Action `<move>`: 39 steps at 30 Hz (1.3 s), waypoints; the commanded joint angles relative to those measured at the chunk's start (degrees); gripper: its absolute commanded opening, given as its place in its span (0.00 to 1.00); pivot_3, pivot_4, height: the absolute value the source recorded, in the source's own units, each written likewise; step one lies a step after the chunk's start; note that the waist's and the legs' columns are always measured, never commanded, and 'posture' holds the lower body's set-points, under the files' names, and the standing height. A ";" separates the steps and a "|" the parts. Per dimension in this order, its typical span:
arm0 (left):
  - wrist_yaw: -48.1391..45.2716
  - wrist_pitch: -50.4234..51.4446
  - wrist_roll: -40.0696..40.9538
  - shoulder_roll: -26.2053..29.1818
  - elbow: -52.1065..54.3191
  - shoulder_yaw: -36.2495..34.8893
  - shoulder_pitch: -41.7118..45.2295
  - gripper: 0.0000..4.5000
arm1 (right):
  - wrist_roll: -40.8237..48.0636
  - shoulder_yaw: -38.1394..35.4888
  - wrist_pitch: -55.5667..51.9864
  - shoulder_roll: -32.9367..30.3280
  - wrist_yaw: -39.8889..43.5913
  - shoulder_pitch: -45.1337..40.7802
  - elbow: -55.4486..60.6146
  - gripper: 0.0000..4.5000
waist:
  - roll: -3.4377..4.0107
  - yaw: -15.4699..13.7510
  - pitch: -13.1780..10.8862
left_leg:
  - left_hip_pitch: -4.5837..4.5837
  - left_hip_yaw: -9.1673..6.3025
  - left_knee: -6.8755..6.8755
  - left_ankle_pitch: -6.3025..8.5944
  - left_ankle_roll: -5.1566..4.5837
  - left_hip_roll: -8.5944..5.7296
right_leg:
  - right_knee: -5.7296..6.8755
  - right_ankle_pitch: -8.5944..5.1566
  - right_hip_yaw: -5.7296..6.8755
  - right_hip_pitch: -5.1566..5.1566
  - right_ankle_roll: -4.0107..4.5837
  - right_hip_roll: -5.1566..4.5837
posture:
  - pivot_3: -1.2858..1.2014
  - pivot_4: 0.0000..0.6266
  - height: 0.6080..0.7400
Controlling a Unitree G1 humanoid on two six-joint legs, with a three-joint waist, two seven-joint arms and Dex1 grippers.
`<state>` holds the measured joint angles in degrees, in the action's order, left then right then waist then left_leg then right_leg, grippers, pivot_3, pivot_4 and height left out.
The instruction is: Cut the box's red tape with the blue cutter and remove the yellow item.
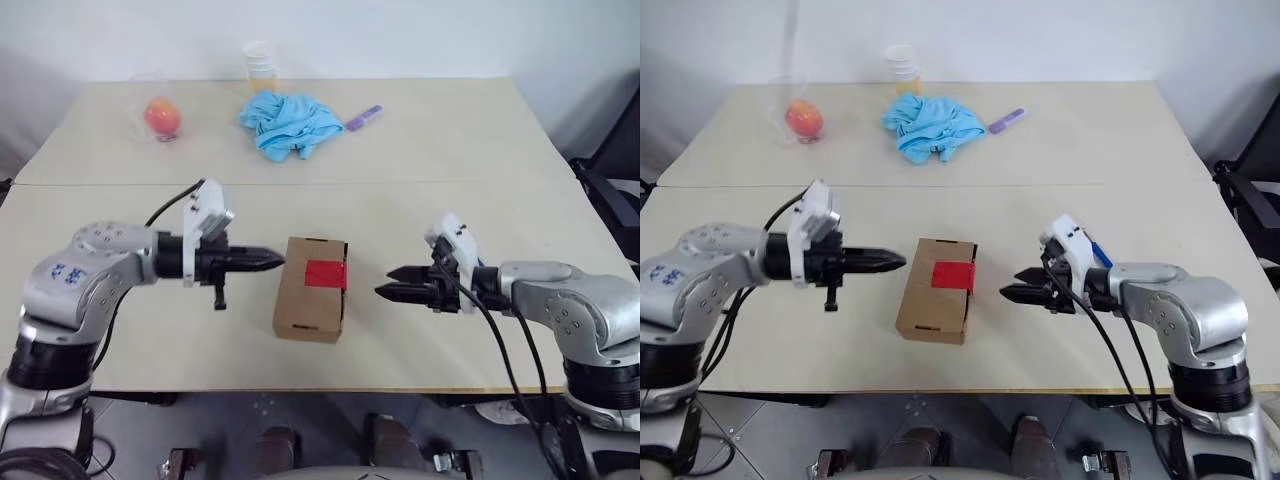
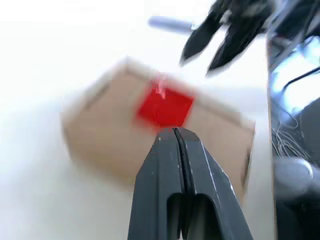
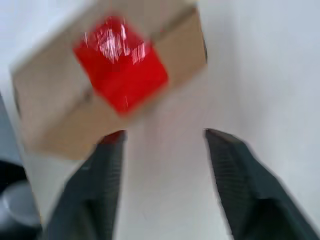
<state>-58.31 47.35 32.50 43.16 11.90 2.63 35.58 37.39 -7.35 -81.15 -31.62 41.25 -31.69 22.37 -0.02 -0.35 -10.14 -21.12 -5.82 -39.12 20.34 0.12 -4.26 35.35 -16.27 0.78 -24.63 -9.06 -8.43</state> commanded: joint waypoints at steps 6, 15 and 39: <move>0.10 -5.89 -7.94 -4.16 -3.60 9.19 0.87 0.00 | 0.48 -3.56 -7.22 11.03 -10.91 -6.47 -1.42 0.99 | -0.01 0.88 0.00 | -0.12 0.03 0.01 0.00 -0.01 -0.03 | 0.21 -0.02 -0.01 -0.39 0.03 0.00 | 0.52 0.24 1.00; 1.25 -6.36 -9.41 -4.63 -2.89 9.56 -1.27 0.00 | -0.95 -1.42 -6.65 13.70 -15.81 -6.86 -3.13 0.99 | 0.00 0.77 0.00 | -0.10 0.05 -0.05 0.00 0.00 -0.04 | 0.30 -0.02 -0.05 -0.40 0.03 -0.01 | 0.52 0.24 1.00; 3.18 -7.07 -9.70 -4.84 -2.62 9.03 -4.06 0.00 | -3.90 5.71 -11.06 10.58 -19.88 -9.75 -5.39 0.99 | -0.03 0.61 0.07 | 0.13 0.04 -0.08 0.00 0.00 -0.04 | 0.32 -0.02 -0.07 -0.15 0.03 -0.01 | 0.52 0.24 1.00</move>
<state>-55.52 39.90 24.28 38.38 9.20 10.64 32.84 34.67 -2.84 -90.67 -21.37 22.76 -41.70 17.64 -0.05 0.26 -10.08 -20.98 -5.78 -39.20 20.33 0.13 -4.30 35.67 -16.28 0.72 -24.77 -9.03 -8.44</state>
